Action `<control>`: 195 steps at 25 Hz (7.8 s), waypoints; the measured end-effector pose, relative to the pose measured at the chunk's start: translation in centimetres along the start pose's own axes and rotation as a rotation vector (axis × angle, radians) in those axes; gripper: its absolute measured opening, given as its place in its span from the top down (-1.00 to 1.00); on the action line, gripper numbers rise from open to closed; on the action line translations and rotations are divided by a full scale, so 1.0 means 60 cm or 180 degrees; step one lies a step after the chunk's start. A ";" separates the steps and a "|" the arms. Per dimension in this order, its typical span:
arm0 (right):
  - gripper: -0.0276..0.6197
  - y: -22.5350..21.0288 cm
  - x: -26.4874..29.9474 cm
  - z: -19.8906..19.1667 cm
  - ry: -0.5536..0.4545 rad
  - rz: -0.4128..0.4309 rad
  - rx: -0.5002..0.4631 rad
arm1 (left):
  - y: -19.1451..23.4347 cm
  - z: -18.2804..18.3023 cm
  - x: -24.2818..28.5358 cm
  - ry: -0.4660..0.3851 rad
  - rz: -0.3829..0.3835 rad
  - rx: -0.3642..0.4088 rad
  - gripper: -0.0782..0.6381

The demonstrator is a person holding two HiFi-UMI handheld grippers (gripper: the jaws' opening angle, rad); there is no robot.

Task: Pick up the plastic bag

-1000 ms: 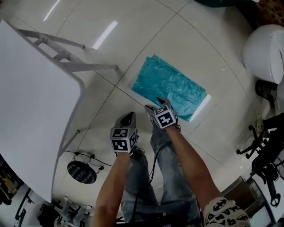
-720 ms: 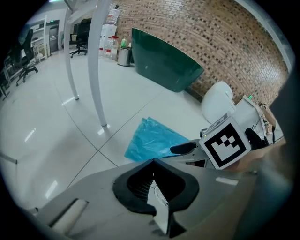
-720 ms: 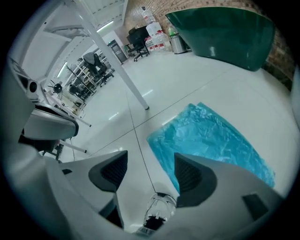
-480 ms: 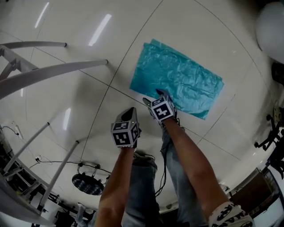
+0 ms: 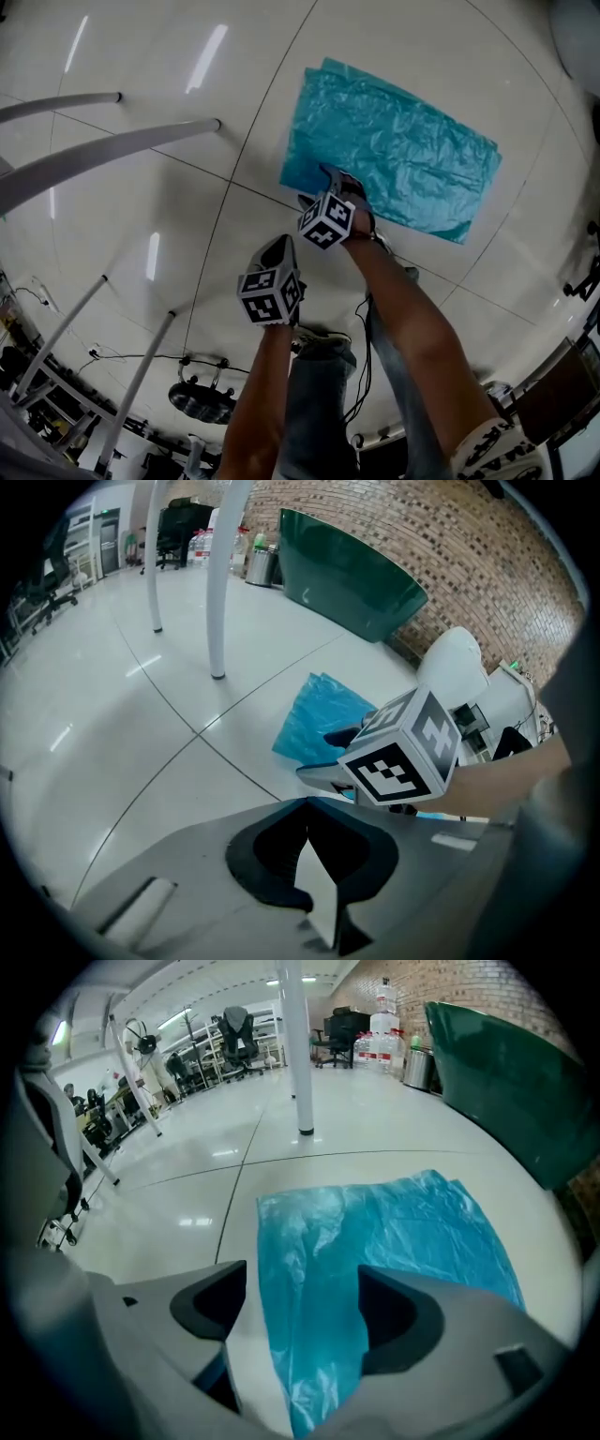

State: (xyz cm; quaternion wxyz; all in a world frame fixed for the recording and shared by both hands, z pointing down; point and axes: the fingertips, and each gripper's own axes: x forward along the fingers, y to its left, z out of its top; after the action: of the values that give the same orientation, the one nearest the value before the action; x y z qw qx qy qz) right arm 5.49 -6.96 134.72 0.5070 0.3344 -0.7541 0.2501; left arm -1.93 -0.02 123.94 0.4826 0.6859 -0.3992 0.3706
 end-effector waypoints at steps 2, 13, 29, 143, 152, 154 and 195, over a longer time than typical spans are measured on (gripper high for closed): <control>-0.29 -0.002 0.014 -0.006 0.0023 -0.0003 0.0061 | 0.005 -0.006 0.006 0.0000 -0.0011 -0.0012 0.82; 0.81 -0.025 0.018 -0.027 0.0214 -0.0076 -0.0139 | -0.007 -0.007 0.012 0.0010 -0.0035 -0.0013 0.82; 0.91 -0.169 -0.435 0.106 -0.1098 0.0137 0.0921 | -0.221 0.161 -0.258 -0.0611 -0.0116 0.0104 0.82; 0.90 0.727 -1.084 0.880 -0.1459 0.1431 -0.4204 | -0.025 0.010 -1.453 -0.2967 0.1830 -0.1934 0.79; 0.88 0.828 -1.022 0.728 -0.1191 0.1434 -0.5209 | -0.013 -0.043 -1.445 -0.2919 0.1815 -0.2102 0.79; 0.81 0.830 -1.017 0.706 -0.1164 0.1509 -0.5278 | -0.009 -0.047 -1.442 -0.2899 0.1812 -0.2108 0.79; -0.45 0.575 -0.942 0.793 -0.0498 0.1218 -0.2242 | 0.060 0.030 -1.374 -0.2603 0.1641 -0.1715 0.79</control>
State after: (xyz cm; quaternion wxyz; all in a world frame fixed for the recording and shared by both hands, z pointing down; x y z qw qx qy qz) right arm -34.22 -4.41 63.58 0.4759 0.0120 -0.8785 0.0402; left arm -38.51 13.15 51.13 0.3403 0.5062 -0.7898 0.0649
